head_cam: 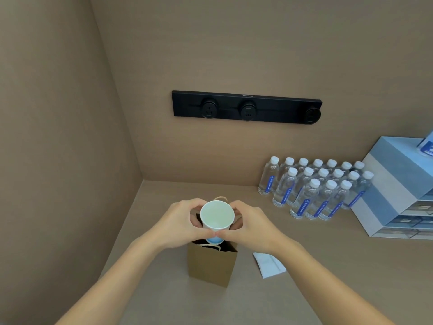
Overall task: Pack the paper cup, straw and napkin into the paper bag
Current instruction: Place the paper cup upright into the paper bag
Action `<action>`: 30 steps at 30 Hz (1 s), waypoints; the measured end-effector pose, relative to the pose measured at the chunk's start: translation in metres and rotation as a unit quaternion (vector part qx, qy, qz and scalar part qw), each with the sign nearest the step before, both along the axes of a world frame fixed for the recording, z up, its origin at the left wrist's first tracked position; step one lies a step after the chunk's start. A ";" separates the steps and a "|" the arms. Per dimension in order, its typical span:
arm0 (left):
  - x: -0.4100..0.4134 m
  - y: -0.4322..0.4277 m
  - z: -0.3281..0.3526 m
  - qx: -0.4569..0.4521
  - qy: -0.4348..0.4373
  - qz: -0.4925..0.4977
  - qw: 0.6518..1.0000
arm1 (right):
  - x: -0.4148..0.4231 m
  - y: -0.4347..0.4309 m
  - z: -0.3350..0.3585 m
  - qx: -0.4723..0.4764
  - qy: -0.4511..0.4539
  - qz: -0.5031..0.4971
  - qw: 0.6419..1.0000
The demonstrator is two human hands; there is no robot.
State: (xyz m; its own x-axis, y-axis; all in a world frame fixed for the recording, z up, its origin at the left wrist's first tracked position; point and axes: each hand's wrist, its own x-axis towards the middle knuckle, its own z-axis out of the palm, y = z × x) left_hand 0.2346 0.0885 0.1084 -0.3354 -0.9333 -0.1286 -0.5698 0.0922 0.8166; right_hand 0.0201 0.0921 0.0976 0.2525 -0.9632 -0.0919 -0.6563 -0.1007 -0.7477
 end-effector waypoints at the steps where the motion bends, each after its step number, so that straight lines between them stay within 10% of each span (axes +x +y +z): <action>1: -0.001 0.001 0.000 -0.001 0.002 -0.001 1.000 | -0.001 0.001 0.000 0.002 0.000 -0.001 1.000; 30: -0.004 -0.002 -0.009 0.051 -0.132 -0.043 0.989 | 0.021 0.000 0.010 0.101 0.179 0.065 0.977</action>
